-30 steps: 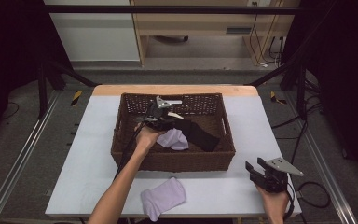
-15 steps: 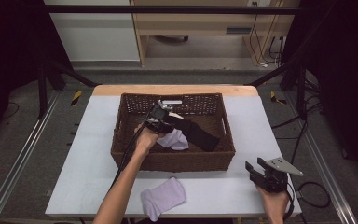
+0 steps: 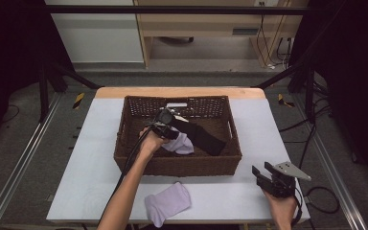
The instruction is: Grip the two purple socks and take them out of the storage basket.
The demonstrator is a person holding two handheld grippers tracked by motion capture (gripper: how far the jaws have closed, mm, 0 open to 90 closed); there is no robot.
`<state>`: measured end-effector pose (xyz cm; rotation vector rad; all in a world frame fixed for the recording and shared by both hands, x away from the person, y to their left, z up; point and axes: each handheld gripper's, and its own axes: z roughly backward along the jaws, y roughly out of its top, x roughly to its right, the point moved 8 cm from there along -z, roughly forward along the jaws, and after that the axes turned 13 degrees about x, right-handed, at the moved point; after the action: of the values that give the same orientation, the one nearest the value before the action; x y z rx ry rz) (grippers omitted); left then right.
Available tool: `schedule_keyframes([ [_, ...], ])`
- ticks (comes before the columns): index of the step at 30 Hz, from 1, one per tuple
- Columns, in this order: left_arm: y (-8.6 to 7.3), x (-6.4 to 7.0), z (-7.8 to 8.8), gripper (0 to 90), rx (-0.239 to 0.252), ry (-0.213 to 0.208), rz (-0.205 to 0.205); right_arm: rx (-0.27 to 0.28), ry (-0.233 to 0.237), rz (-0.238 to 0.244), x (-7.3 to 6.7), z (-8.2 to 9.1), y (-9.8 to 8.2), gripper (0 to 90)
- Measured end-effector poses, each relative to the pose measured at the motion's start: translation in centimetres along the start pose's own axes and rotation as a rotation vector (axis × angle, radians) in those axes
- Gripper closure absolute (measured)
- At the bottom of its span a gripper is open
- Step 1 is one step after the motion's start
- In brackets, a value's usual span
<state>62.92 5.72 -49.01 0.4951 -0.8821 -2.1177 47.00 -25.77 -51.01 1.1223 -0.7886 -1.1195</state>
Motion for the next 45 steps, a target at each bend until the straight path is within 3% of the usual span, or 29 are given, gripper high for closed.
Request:
schedule_keyframes([
  [2,-0.2,0.1,-0.2,61.7,-0.032,0.004,-0.001,0.002,0.000,0.003,0.0,0.0,0.0,47.1],
  [5,-0.4,0.2,-0.3,72.5,-0.083,0.017,-0.015,0.005,-0.002,0.001,0.1,0.0,0.0,47.2],
  [6,-0.5,0.3,-0.3,79.7,-0.095,0.020,-0.015,0.002,-0.002,0.002,0.1,0.0,0.0,47.2],
  [7,-0.6,0.2,-0.3,79.7,-0.105,0.022,-0.009,0.002,-0.002,0.002,0.1,0.0,0.0,47.2],
  [9,-0.5,0.1,-0.1,85.5,-0.104,0.024,0.014,0.002,-0.002,0.006,0.1,0.0,0.0,47.2],
  [11,-0.3,0.0,0.2,85.7,-0.086,0.027,0.026,0.002,-0.003,0.004,0.1,0.0,0.0,47.2],
  [13,0.6,0.2,1.1,85.7,-0.009,0.012,0.029,0.002,-0.003,0.004,0.1,0.1,0.0,47.3],
  [14,0.6,0.2,1.1,85.7,-0.009,0.012,0.029,0.002,-0.003,0.004,0.1,0.1,0.0,47.3],
  [15,1.1,0.3,1.6,85.7,0.051,0.000,0.028,0.002,-0.003,0.003,0.2,0.1,0.0,47.4],
  [17,1.6,0.5,2.4,85.7,0.108,-0.010,0.024,0.001,-0.003,0.003,0.2,0.0,0.0,47.4],
  [21,2.4,0.1,4.1,85.8,0.209,0.000,0.022,-0.004,-0.005,0.005,0.1,-0.1,0.0,47.4],
  [27,4.2,0.1,7.6,86.1,0.370,-0.026,0.071,-0.001,-0.011,0.004,0.3,0.0,0.0,47.5],
  [39,5.3,1.2,13.8,86.3,0.563,-0.067,0.075,0.001,-0.017,0.001,0.5,0.1,0.0,47.5],
  [40,5.1,1.5,15.0,86.3,0.591,-0.075,0.071,0.000,-0.018,-0.002,0.6,0.1,0.0,47.5],
  [45,4.8,2.0,17.1,86.2,0.639,-0.095,0.065,0.000,-0.022,-0.003,0.6,0.2,0.0,47.5],
])
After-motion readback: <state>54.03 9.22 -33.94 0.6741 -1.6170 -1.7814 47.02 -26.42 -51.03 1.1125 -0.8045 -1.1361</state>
